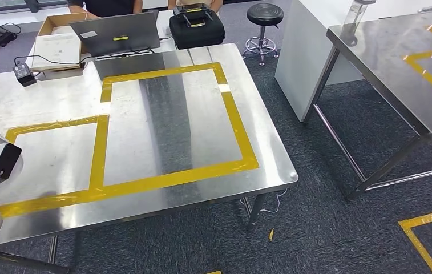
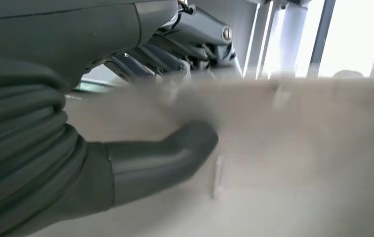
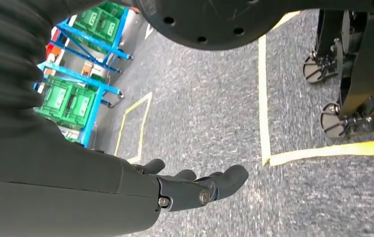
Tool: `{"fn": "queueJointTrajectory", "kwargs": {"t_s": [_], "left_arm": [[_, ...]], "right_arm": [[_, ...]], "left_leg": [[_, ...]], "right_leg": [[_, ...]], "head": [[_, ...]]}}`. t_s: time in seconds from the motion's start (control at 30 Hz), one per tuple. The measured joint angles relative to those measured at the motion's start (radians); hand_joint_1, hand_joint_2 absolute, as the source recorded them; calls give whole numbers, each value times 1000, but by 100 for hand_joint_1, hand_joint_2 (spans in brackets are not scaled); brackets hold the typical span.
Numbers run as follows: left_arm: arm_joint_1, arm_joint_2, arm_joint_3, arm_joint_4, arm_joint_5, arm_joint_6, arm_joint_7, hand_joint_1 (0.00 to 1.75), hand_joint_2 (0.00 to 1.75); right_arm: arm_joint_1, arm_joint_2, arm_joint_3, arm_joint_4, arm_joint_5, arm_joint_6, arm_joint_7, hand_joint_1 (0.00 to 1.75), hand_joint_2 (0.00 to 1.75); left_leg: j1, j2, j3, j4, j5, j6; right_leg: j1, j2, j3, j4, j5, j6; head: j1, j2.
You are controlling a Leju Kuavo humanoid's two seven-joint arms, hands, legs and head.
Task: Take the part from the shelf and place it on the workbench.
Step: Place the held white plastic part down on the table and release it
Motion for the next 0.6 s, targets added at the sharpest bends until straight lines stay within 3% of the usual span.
{"fn": "queueJointTrajectory", "kwargs": {"t_s": [0.1, 0.23, 0.6], "left_arm": [[20, 0, 70, -16, -51, 1, -12, 0, 175], [29, 0, 146, -25, -103, 2, -22, 0, 0], [31, -3, 265, -26, -184, 2, -29, 0, 0]], "right_arm": [[-1, -5, 7, 0, 5, 0, 0, 0, 0], [-1, -7, 14, 0, 10, 0, 0, 0, 0], [-3, -7, 18, 2, 13, 0, 0, 0, 0]], "left_leg": [[0, 0, 0, 0, 0, 0], [0, 0, 0, 0, 0, 0], [0, 0, 0, 0, 0, 0]], "right_leg": [[0, 0, 0, 0, 0, 0], [0, 0, 0, 0, 0, 0], [0, 0, 0, 0, 0, 0]], "head": [[0, 0], [0, 0], [0, 0]]}}
